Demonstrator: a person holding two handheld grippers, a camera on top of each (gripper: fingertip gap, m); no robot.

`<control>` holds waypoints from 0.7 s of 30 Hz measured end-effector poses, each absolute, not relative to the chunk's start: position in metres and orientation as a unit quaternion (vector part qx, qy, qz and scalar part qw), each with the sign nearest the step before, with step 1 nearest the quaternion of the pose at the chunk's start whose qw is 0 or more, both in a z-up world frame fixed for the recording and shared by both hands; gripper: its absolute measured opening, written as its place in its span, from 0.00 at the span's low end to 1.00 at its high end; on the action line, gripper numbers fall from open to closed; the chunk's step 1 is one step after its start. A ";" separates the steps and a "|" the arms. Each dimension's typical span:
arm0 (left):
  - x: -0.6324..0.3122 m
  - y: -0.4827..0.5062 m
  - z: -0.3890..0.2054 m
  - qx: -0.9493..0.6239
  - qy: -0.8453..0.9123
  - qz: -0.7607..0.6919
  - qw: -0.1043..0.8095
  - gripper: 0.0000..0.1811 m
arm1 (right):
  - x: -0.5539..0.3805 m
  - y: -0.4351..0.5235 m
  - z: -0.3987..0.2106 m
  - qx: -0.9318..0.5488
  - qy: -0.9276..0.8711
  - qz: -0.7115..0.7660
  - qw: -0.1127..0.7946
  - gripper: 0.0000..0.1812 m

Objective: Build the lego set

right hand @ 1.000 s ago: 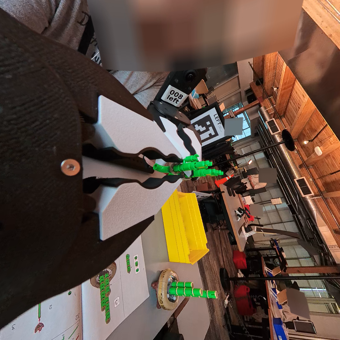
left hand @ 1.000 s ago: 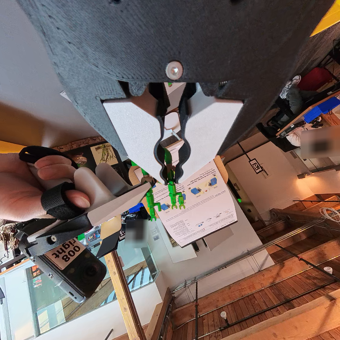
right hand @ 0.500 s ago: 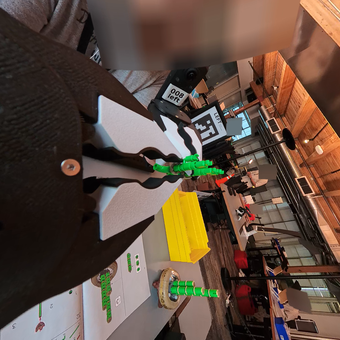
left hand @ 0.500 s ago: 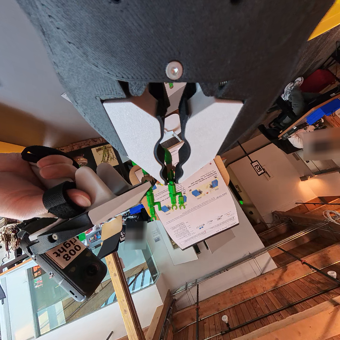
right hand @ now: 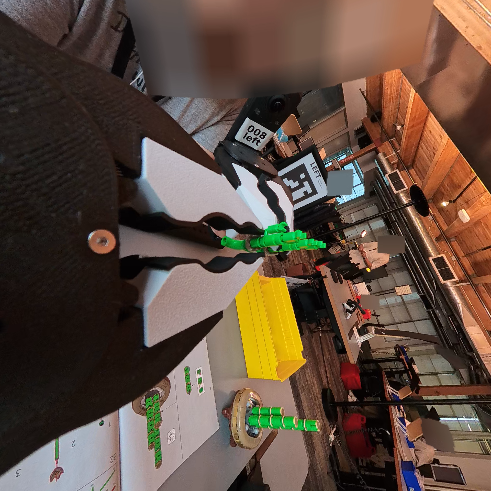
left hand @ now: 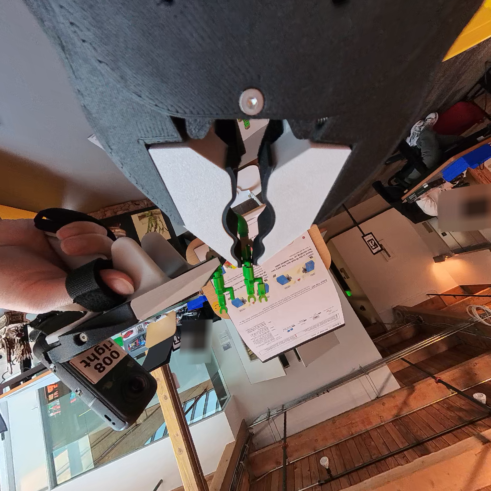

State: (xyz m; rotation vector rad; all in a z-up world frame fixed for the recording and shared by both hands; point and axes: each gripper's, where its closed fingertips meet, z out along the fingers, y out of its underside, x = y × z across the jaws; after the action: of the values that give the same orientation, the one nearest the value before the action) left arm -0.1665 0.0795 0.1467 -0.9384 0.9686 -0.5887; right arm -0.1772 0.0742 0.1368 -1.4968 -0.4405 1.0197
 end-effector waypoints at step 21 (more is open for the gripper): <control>-0.169 0.082 0.145 -0.431 0.445 -0.270 0.737 0.03 | -0.176 0.076 0.133 -0.645 -0.186 0.448 0.590 0.07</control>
State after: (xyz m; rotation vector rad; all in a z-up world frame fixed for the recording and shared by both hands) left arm -0.1690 0.0819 0.1452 -0.9464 0.9764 -0.5925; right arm -0.1764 0.0764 0.1328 -1.5026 -0.4336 1.0433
